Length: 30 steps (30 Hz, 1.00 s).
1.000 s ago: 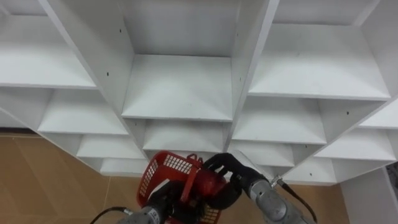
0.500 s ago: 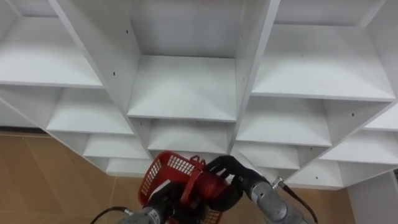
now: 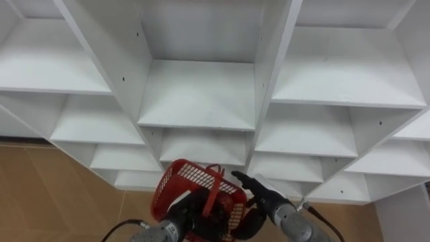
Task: Collect fruits from the closet
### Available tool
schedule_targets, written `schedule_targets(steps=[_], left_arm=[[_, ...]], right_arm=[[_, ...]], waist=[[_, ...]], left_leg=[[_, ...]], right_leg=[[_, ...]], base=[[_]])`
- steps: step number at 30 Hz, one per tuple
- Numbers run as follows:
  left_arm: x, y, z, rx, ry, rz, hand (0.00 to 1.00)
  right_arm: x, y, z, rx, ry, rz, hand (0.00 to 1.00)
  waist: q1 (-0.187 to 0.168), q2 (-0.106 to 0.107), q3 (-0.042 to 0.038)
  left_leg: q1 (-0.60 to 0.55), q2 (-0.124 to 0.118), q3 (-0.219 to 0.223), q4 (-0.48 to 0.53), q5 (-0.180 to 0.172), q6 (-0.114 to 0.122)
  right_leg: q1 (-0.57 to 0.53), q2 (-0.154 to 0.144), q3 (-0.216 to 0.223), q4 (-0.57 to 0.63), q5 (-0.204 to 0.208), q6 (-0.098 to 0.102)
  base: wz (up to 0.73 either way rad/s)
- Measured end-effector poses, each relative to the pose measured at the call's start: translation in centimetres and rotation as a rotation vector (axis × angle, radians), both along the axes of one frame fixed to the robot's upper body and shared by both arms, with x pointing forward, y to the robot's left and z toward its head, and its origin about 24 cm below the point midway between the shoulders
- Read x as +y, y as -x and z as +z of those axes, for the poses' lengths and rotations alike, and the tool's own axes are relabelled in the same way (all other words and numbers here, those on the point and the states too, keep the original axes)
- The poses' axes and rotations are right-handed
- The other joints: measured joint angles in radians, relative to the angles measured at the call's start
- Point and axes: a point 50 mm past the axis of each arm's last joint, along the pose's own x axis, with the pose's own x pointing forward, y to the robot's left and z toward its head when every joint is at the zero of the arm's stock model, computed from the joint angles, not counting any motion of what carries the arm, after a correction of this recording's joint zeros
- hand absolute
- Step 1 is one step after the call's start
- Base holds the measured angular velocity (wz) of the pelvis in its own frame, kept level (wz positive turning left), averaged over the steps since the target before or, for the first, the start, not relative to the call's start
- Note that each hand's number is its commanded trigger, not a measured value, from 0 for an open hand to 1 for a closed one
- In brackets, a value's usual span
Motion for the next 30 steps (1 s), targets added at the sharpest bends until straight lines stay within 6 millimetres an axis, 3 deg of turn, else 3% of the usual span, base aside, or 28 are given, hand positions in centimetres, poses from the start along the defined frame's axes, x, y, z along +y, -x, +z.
schedule_targets(steps=[18,23,30], left_arm=[[0.3,0.0,0.0,-0.001,-0.008,0.001,1.0],[1.0,-0.1,0.0,-0.02,-0.07,-0.031,1.0],[2.4,1.2,-1.2,0.037,-0.138,-0.025,1.0]], right_arm=[[-0.8,0.6,-0.7,0.041,0.026,-0.004,0.0],[-1.7,0.7,-0.8,0.046,0.051,-0.004,0.0],[-3.7,2.9,-2.5,0.139,0.105,-0.052,0.0]], waist=[[0.003,0.004,0.002],[-0.001,-0.001,-0.0005],[-0.004,-0.016,-0.0093]], left_leg=[[0.005,0.001,0.01,-0.011,0.0,0.0],[0.008,0.0,0.008,-0.012,0.0,0.0],[0.028,0.001,0.016,-0.018,0.0,0.0]], right_leg=[[-0.003,0.001,0.008,-0.002,-0.001,0.0],[0.001,0.002,0.008,-0.004,-0.001,0.0],[0.017,0.005,0.024,-0.006,-0.002,0.001]], base=[[-0.01],[0.0],[-0.03]])
